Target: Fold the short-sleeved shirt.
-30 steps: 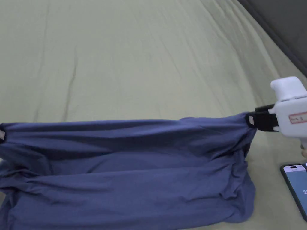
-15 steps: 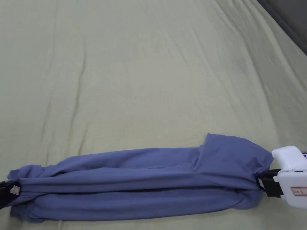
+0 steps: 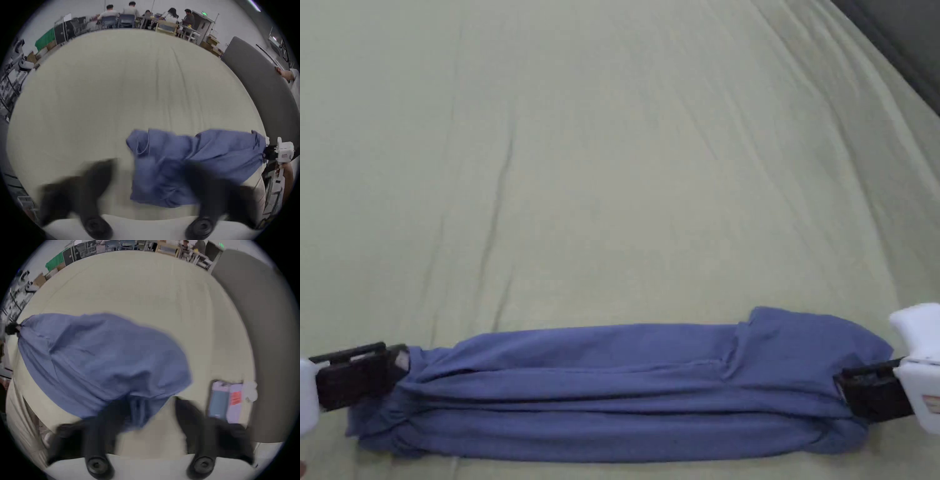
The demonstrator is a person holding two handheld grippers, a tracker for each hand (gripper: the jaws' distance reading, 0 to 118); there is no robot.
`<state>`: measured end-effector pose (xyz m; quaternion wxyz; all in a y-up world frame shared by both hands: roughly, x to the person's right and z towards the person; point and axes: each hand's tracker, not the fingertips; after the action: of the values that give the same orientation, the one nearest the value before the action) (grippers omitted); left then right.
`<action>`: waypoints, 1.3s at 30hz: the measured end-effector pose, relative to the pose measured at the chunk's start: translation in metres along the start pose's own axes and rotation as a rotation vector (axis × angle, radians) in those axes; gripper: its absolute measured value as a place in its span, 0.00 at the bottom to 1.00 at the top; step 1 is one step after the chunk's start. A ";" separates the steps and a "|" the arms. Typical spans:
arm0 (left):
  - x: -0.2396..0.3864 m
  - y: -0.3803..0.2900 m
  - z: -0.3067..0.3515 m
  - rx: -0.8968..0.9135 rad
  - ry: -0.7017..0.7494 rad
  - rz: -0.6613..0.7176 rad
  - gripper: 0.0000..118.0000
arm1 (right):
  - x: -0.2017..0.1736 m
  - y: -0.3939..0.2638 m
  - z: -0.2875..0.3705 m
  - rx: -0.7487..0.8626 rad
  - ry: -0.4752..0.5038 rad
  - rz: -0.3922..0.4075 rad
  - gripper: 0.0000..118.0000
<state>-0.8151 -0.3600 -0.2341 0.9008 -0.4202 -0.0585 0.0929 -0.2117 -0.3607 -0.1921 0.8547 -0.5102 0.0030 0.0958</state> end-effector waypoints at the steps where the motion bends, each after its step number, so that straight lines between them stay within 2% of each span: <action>1: 0.008 0.006 0.010 0.039 -0.023 0.017 1.00 | 0.004 0.007 0.015 0.125 0.048 -0.035 1.00; 3: 0.023 0.024 0.013 0.041 -0.024 0.004 1.00 | -0.002 0.026 0.039 0.142 0.091 -0.126 0.99; 4: 0.031 0.025 0.014 0.037 -0.032 -0.010 1.00 | -0.006 0.032 0.044 0.164 0.103 -0.135 0.98; 5: 0.043 0.024 0.012 0.025 -0.033 -0.044 1.00 | -0.013 0.035 0.046 0.193 0.122 -0.127 0.92; 6: 0.053 0.020 0.012 0.014 -0.018 -0.072 1.00 | -0.024 0.044 0.054 0.221 0.136 -0.121 0.75; 7: 0.064 0.014 0.008 0.001 -0.012 -0.100 1.00 | -0.034 0.045 0.054 0.230 0.131 -0.108 0.41; 8: 0.073 0.005 0.005 -0.017 -0.003 -0.120 0.85 | -0.045 0.046 0.054 0.244 0.132 -0.099 0.02; 9: 0.080 -0.004 0.003 -0.041 -0.014 -0.129 0.39 | -0.055 0.045 0.051 0.250 0.138 -0.088 0.02; 10: 0.085 -0.011 0.003 -0.062 -0.042 -0.128 0.39 | -0.068 0.046 0.049 0.238 0.158 -0.080 0.02; 12: 0.079 -0.029 -0.003 -0.124 -0.079 -0.119 0.00 | -0.081 0.040 0.040 0.212 0.304 -0.098 0.02; 14: 0.059 -0.021 -0.006 -0.134 -0.198 -0.037 0.00 | -0.094 0.038 0.039 0.197 0.378 -0.101 0.02; 16: 0.042 -0.026 0.002 -0.124 -0.330 0.073 0.00 | -0.099 0.036 0.038 0.206 0.474 -0.066 0.02; 17: 0.021 -0.020 0.002 -0.112 -0.427 0.117 0.06 | -0.101 0.037 0.038 0.198 0.528 -0.048 0.02; 18: 0.001 -0.018 0.003 -0.112 -0.529 0.151 0.45 | -0.104 0.040 0.042 0.196 0.558 -0.034 0.02; 19: -0.015 -0.018 0.000 -0.130 -0.547 0.171 0.93 | -0.105 0.041 0.042 0.196 0.571 -0.020 0.02; 20: -0.038 -0.013 -0.002 -0.073 -0.570 0.159 1.00 | -0.108 0.041 0.041 0.188 0.583 0.006 0.02; 22: -0.073 -0.009 -0.020 -0.105 -0.549 0.193 1.00 | -0.113 0.045 0.044 0.179 0.583 0.007 0.02; 24: -0.076 -0.012 -0.027 -0.168 -0.560 0.250 1.00 | -0.119 0.044 0.042 0.166 0.599 0.012 0.02; 28: -0.107 -0.017 -0.063 -0.209 -0.505 0.268 1.00 | -0.131 0.044 0.044 0.142 0.650 0.005 0.02; 33: -0.101 -0.031 -0.097 -0.264 -0.505 0.263 1.00 | -0.144 0.040 0.049 0.122 0.676 0.039 0.02; 36: -0.092 -0.028 -0.098 -0.213 -0.522 0.201 1.00 | -0.146 0.038 0.053 0.113 0.713 0.048 0.02; 38: -0.085 -0.029 -0.095 -0.212 -0.507 0.208 1.00 | -0.147 0.036 0.053 0.111 0.736 0.050 0.02; 39: -0.071 -0.030 -0.095 -0.228 -0.569 0.217 1.00 | -0.147 0.036 0.052 0.106 0.740 0.051 0.02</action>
<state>-0.8637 -0.4655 -0.2735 0.7802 -0.4796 -0.2728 0.2949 -0.3670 -0.3223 -0.1830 0.8185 -0.4649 0.3294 -0.0739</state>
